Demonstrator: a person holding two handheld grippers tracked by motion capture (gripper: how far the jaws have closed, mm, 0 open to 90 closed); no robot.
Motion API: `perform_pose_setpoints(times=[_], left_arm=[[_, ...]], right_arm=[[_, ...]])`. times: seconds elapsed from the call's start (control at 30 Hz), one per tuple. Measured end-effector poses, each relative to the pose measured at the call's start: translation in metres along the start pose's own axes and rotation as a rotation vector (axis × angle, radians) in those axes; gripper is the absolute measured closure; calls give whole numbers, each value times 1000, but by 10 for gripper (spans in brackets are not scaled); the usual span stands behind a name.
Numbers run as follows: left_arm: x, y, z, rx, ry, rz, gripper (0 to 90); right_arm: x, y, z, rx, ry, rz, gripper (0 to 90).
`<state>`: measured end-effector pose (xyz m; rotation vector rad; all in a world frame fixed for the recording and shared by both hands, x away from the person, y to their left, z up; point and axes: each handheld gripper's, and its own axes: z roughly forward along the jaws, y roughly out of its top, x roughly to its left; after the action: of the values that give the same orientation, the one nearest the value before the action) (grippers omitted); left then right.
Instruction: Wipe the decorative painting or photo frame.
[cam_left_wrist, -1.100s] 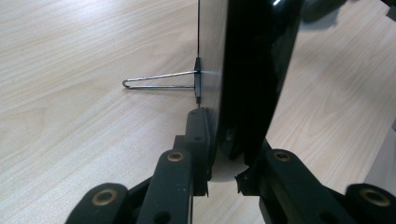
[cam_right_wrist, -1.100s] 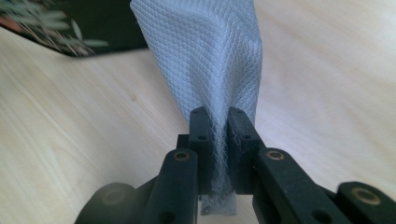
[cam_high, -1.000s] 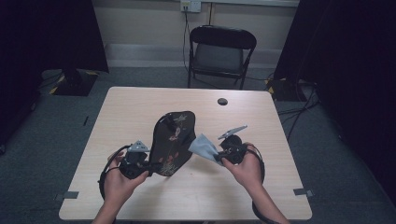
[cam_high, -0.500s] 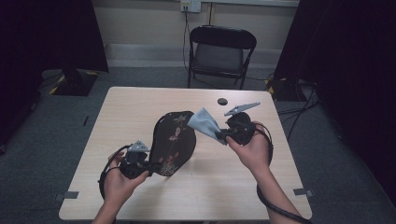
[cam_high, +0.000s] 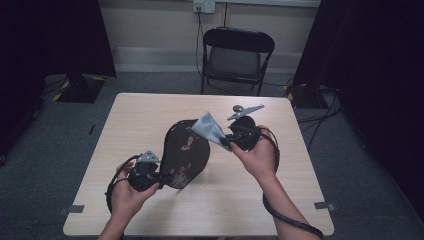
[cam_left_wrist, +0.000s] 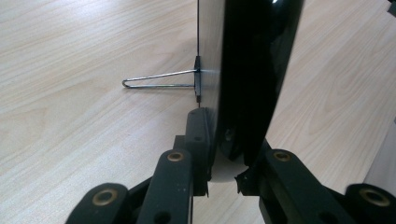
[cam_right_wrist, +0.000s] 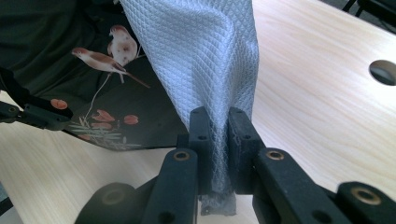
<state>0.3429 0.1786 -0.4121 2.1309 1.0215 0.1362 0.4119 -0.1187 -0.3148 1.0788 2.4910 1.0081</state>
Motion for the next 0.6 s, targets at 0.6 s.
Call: perform_pose_setpoints(times=[0.6], left_arm=[[1, 1, 0, -3, -3, -4, 787]], right_arm=[[-5, -34, 27, 50, 18, 37, 825]])
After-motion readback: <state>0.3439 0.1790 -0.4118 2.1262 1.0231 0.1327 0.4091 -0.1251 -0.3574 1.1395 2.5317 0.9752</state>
